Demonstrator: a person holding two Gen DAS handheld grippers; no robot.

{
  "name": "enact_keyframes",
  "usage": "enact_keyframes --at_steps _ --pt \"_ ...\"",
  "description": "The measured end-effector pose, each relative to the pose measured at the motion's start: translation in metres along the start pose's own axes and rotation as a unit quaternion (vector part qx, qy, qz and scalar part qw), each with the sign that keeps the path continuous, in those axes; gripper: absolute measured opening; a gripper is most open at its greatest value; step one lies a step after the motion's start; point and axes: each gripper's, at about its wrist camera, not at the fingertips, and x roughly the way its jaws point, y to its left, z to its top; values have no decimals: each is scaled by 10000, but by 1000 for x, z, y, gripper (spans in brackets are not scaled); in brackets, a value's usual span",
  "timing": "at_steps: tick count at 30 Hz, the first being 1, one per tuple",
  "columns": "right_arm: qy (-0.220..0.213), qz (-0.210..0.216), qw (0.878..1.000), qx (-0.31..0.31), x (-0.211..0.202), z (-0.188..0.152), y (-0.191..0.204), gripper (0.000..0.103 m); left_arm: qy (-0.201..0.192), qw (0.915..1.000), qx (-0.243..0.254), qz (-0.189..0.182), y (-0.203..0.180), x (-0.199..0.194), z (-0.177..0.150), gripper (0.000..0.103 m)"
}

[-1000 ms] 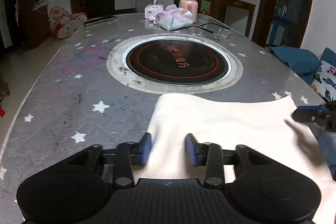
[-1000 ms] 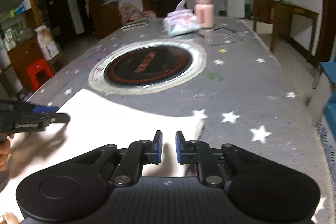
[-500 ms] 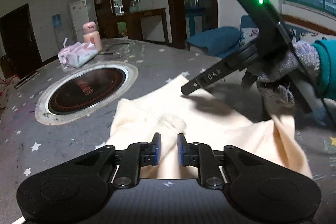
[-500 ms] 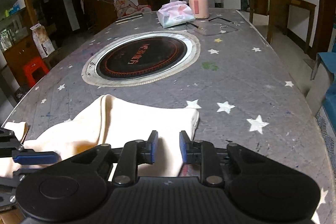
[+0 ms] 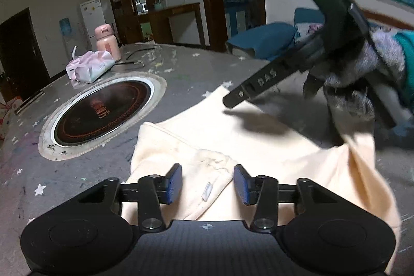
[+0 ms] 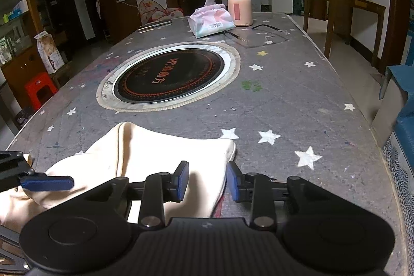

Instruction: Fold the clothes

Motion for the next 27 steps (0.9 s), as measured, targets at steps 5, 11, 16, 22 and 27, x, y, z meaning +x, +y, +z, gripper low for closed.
enact_keyframes --at_steps 5,11,16,22,27 --pt "49 -2 10000 21 3 2 0 32 -103 9999 0 5 7 1 0 9" --pt "85 5 9999 -54 7 6 2 32 -258 9910 -1087 734 74 -9 10 8" --pt "123 -45 9999 -79 17 10 5 31 42 9727 -1981 1209 126 -1 -2 8" --pt "164 -161 9994 -242 28 15 8 30 148 9645 -2220 1425 148 4 -13 8" --pt "197 -257 9992 -255 39 22 5 30 218 9591 -2361 1547 161 13 -15 8"
